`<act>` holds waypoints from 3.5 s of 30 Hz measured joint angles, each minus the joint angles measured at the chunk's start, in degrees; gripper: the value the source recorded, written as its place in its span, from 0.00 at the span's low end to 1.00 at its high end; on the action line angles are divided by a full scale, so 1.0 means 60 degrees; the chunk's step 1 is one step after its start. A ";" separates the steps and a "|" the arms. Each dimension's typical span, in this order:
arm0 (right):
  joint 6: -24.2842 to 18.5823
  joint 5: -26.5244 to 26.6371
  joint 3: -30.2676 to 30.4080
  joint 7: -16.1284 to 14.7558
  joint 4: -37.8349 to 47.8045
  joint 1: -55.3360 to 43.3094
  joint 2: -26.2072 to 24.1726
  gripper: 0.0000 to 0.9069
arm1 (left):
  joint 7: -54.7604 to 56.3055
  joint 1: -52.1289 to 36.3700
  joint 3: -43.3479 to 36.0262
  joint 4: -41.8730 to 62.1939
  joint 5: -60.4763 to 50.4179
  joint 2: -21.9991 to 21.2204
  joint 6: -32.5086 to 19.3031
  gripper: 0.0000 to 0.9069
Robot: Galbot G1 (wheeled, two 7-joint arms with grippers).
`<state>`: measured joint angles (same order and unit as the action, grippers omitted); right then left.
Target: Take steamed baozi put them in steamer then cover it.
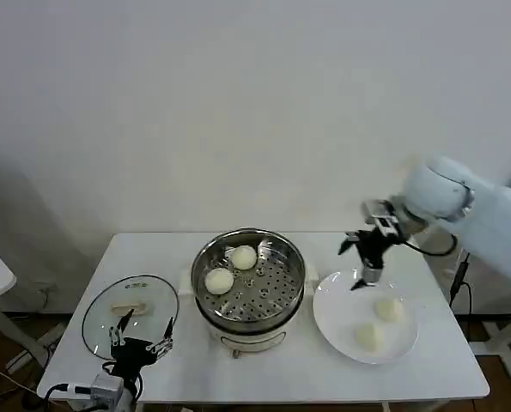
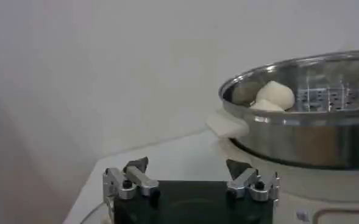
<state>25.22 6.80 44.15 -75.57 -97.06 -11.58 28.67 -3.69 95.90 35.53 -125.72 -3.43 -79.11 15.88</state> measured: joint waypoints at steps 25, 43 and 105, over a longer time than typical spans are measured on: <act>-0.0554 -0.2265 -0.0512 -0.0107 0.0576 0.2855 0.0070 1.00 | -0.0044 0.0074 -0.0029 0.0153 -0.0122 0.0026 0.0013 1.00; -0.0968 -0.3554 -0.0935 0.0222 0.2041 0.3711 0.1181 1.00 | -0.0108 -0.0037 0.0000 0.0319 -0.0197 -0.0032 0.0027 1.00; -0.0600 -0.1795 -0.1251 0.0009 0.1821 0.0677 0.1446 0.76 | -0.0138 -0.0182 0.0033 0.0260 -0.0138 -0.0160 -0.0006 1.00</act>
<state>21.62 -3.97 36.65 -75.51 -86.13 -7.52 37.34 -4.52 94.81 35.73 -124.16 -4.26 -80.07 15.84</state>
